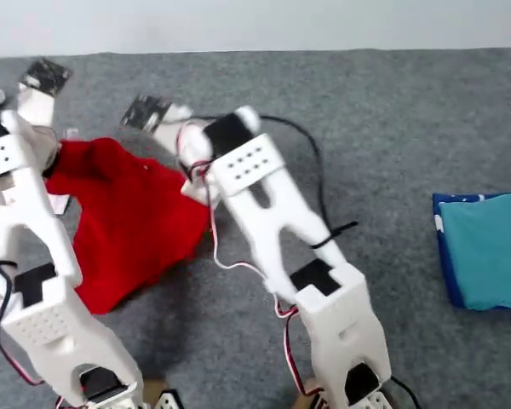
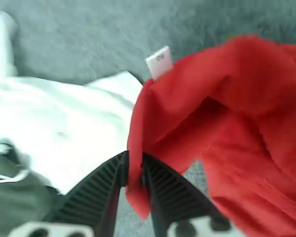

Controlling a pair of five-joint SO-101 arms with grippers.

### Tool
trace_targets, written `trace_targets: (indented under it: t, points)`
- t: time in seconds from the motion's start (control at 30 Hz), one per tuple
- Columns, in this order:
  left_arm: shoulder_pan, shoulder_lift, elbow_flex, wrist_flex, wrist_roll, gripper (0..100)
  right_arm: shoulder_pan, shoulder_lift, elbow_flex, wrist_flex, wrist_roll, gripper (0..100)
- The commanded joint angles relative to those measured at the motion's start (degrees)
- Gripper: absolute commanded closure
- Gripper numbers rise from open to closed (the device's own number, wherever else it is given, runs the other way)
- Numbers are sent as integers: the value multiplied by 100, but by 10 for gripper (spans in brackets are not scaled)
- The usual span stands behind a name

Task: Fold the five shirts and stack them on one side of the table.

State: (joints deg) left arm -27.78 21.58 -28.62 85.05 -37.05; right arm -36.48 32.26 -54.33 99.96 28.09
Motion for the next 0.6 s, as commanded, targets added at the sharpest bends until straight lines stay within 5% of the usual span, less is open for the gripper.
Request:
trace_targets:
  t: [0.0, 0.57]
  points:
    - [167, -782, -259, 334, 53, 995, 286, -637, -501, 268, 18, 988]
    - [237, -2312, -242, 1407, 53, 995, 1569, -2967, -519, 259, 598, 988]
